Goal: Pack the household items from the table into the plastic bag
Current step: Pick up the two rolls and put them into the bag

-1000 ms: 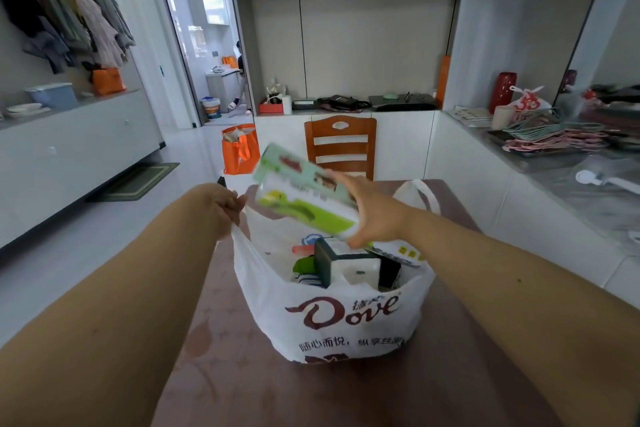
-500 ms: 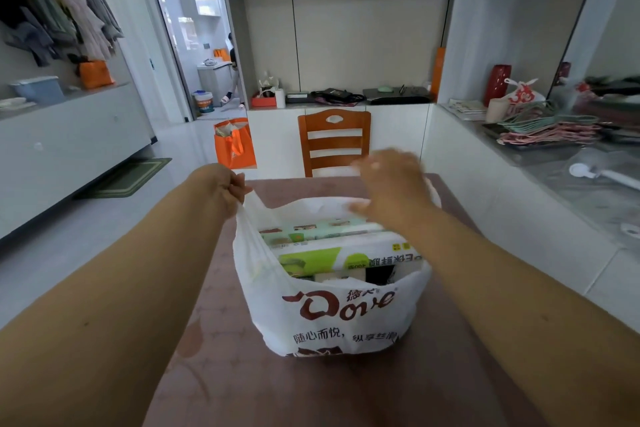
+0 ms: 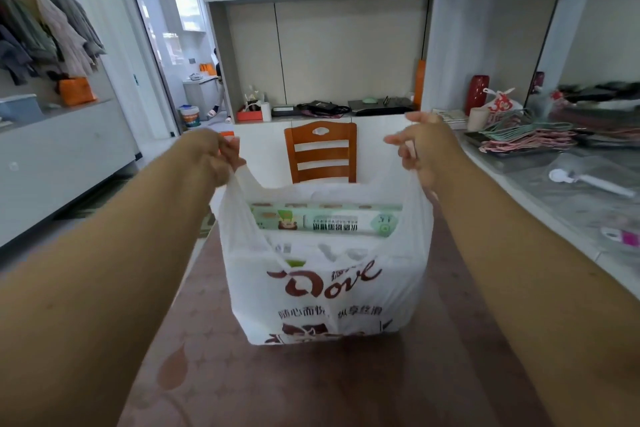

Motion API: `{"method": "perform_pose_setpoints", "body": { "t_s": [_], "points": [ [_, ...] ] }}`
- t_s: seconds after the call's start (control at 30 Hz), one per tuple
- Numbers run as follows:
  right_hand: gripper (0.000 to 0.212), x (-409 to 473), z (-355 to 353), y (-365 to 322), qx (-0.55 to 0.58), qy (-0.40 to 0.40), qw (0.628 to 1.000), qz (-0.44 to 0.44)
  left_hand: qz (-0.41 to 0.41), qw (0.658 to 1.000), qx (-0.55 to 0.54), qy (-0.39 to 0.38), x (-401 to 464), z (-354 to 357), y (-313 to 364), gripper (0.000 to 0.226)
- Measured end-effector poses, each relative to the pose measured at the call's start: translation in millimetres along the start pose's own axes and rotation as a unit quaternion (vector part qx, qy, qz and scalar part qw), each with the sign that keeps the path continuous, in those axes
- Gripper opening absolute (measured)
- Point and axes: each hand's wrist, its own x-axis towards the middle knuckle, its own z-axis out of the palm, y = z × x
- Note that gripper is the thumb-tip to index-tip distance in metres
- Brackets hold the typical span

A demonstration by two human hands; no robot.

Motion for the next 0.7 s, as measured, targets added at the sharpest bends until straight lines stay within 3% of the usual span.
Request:
{"method": "perform_pose_setpoints", "body": {
  "t_s": [0.13,0.27,0.37,0.6,0.7],
  "points": [
    [0.059,20.5,-5.9,-3.4,-0.024,-0.001,0.999,-0.023,0.041,0.999,0.03,0.014,15.3,15.7,17.7,0.04],
    [0.06,28.2,-2.3,38.6,-0.215,-0.05,0.973,0.066,-0.001,0.968,0.251,0.023,29.9,3.5,-35.5,0.026],
    [0.062,36.8,-0.1,57.2,-0.209,-0.043,0.971,0.107,-0.003,0.952,0.305,0.023,32.0,0.3,-62.1,0.021],
    [0.063,46.9,15.9,20.9,-0.104,0.008,0.994,-0.029,0.176,0.925,0.338,-0.003,34.2,26.9,-17.4,0.039],
    [0.061,45.1,18.7,25.2,-0.186,-0.026,0.982,-0.024,0.174,0.914,0.366,-0.011,34.7,25.0,-25.8,0.038]
  ]
}}
